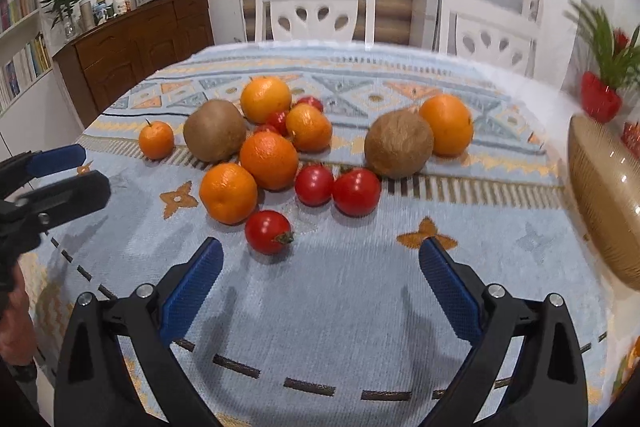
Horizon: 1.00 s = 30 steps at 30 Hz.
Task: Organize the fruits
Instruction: 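Reach the left tool to the orange and close its fingers on it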
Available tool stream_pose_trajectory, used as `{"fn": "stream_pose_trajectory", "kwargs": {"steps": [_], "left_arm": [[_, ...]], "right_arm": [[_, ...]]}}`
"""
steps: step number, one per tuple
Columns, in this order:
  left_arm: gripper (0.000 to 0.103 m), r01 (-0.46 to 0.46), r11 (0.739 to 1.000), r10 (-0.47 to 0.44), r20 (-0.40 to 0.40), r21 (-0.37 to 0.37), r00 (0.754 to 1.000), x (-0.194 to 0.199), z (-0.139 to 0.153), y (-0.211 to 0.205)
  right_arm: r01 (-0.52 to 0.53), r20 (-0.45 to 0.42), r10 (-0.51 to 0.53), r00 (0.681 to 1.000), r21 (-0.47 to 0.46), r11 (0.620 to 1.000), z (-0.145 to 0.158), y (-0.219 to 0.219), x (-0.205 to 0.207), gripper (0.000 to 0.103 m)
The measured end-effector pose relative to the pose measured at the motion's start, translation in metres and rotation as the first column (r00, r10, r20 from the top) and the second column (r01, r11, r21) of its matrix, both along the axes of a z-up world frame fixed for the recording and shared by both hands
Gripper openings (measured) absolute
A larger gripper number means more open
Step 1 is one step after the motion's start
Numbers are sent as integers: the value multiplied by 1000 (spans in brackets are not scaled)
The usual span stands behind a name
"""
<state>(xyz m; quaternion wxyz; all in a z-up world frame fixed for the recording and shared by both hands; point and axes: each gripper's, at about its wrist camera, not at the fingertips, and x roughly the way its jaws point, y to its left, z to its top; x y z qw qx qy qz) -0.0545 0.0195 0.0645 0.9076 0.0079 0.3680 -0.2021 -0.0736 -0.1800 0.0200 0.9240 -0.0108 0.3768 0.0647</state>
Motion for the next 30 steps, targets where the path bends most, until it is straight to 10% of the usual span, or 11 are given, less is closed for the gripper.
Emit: {"fn": "stream_pose_trajectory", "kwargs": {"steps": [13,30], "left_arm": [[86,266,964,-266,-92,-14,960,47,-18,-34],[65,268,950,-301,-232,-162,925,75,-49,-37]], "right_arm": [[-44,-67,41,997,-35,998,-6,4,15,78],[-96,-112,93,989,-22,995,-13,17,33,53]]}}
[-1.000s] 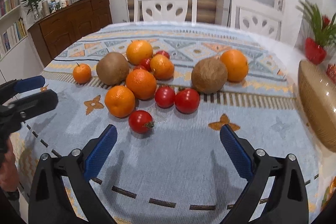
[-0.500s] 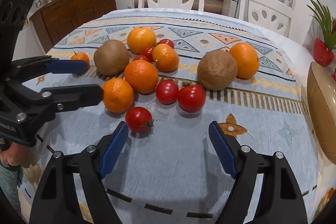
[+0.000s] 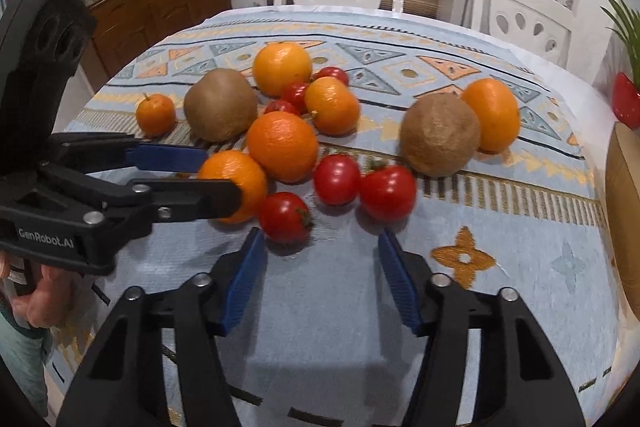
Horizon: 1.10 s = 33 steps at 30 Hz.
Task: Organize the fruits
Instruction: 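Reach the left tool to the orange and close its fingers on it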
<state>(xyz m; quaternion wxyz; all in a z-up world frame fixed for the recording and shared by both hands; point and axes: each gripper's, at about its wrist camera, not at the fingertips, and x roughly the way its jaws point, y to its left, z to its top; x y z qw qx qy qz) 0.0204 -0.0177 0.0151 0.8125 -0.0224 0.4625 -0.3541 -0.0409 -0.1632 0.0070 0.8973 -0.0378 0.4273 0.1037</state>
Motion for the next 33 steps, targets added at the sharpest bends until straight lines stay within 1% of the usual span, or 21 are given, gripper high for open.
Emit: {"fn": "stream_pose_trajectory", "kwargs": {"steps": [1,2,3,5,8,9,10,13,14,16,17,21,24,27,29,30,33], "left_arm": [[65,-3,1000,3,-3,5,1000,0,-1,-2],[58,-6,1000,6,-6,16,1000,1,-2,-5],[47,-3,1000,3,-13,26,1000,0,-4,-7],[40,2,1000,-2,-12,19,1000,-3,-4,-11],[39,-18,998,16,30,52,999,-9,-1,-13],[39,-22,998,20,43,52,999,-12,1,-13],[39,-26,998,23,51,49,998,-14,3,-12],[39,-46,998,42,73,49,996,-23,10,-9],[39,-56,997,52,73,56,996,-25,13,-8],[39,-74,995,69,71,64,995,-27,13,-6],[39,-86,994,82,69,65,994,-27,13,-4],[39,-109,993,107,49,38,993,-30,12,5],[39,-109,994,107,52,31,993,-35,12,4],[39,-113,992,109,70,58,992,-39,13,0],[39,-118,991,114,73,66,991,-40,15,0],[39,-121,990,117,72,68,991,-40,15,1],[39,-129,989,124,75,66,989,-44,19,3]], "right_arm": [[-6,-3,6,1000,1,1000,0,2,1,50],[-16,-8,17,1000,11,1000,-1,4,4,41],[-23,-13,23,1000,19,1000,-1,5,5,37],[-35,-18,36,999,32,999,-2,6,6,24],[-44,-8,45,999,52,998,0,4,4,13],[-48,-2,49,999,61,997,2,3,2,8],[-52,5,52,999,72,996,3,2,0,7],[-63,7,63,998,96,993,5,-1,-1,7],[-67,-2,68,998,105,992,5,-1,0,9],[-70,-13,72,997,114,991,4,-1,2,18],[-75,-15,78,997,123,990,4,-1,3,27],[-52,-54,60,997,136,989,1,2,17,33],[-43,-79,54,995,137,990,-4,6,27,31],[-44,-68,57,996,177,983,-1,3,28,32],[-42,-79,58,995,189,981,-2,2,29,31],[-44,-81,60,995,186,982,-2,3,29,29],[-58,-58,68,996,164,985,1,5,19,28]]}}
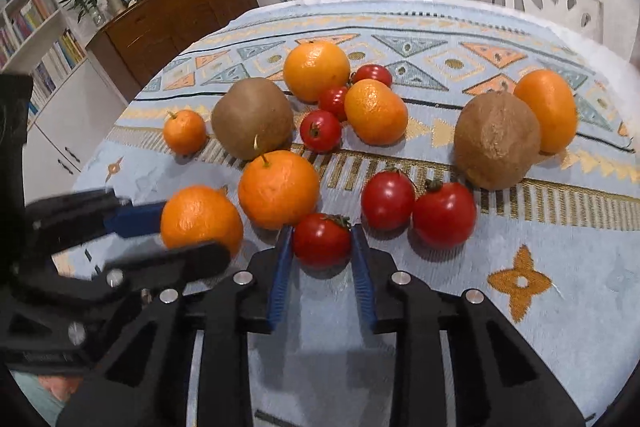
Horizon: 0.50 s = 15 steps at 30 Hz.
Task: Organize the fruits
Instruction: 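Reach the left tool to the orange and close its fingers on it, then carry the orange in the left tool to the amber bowl and release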
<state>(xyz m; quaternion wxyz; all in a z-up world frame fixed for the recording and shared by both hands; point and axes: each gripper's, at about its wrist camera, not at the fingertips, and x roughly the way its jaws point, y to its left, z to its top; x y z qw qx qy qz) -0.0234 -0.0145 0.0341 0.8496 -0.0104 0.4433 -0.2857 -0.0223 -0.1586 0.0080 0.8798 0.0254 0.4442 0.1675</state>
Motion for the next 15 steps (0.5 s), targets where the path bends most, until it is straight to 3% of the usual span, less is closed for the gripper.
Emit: {"fn": "stream_pose_trajectory", "kwargs": {"steps": [4,8,11,15], "left_arm": [[39,18,1000,-17,28,-10,999,-9,17,-9],[39,109,994,-108,123,4,987,-19,50,-58],[39,204,979,-202,163,5,966,-21,71,-116],[39,275,961,-275,163,25,947,-14,83,-192]], "right_arm": [[22,62,-25,998,57,998,22,-23,-27,28],[138,136,-151,979,103,985,60,-81,-52,28],[302,182,-315,931,97,948,87,-138,-69,28],[496,177,-508,843,112,861,105,-214,-88,28]]}}
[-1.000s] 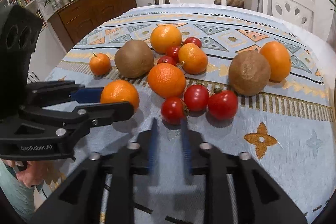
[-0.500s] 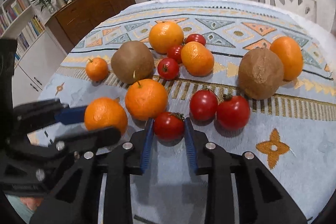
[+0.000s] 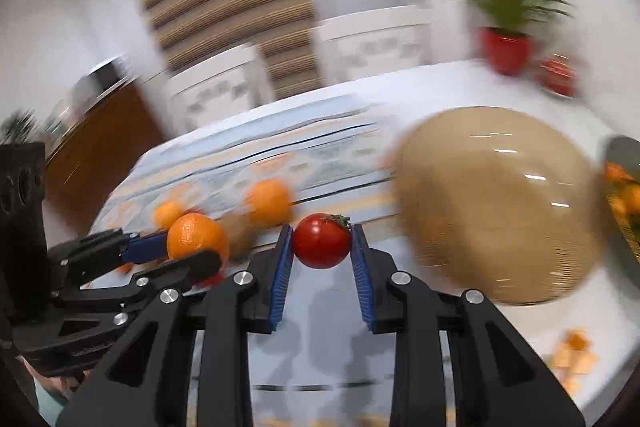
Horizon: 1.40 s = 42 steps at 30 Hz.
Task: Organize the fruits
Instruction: 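Carry the orange in the left tool to the amber bowl and release, then return the left tool to the table and grasp another orange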
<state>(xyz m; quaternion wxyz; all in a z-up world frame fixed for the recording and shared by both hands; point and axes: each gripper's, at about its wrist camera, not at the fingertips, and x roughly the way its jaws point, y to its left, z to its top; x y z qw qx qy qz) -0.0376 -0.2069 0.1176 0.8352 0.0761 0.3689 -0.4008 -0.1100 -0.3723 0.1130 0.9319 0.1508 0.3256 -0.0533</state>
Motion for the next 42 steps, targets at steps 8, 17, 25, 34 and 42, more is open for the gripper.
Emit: {"fn": "stream_pose_trajectory", "kwargs": {"steps": [8,17,25,34,42], "left_arm": [[39,83,996,-86,-115,-32,990,18,-30,-100],[58,106,991,-120,-179,-85,976,28,-45,-133],[63,69,990,-89,-167,-123,982,28,-34,-105],[63,-42,985,28,-83,-169,996,14,0,-14],[79,-238,952,241,-10,-190,971,4,35,113]], "right_arm": [[220,-132,-215,968,19,975,-36,-77,-6,28],[315,-193,-299,934,60,947,-52,-103,-7,30],[332,-147,-317,937,86,939,-37,-109,-20,30],[192,-59,-187,981,93,977,-2,-56,-15,30],[-43,10,42,999,80,996,23,30,5,37]]}}
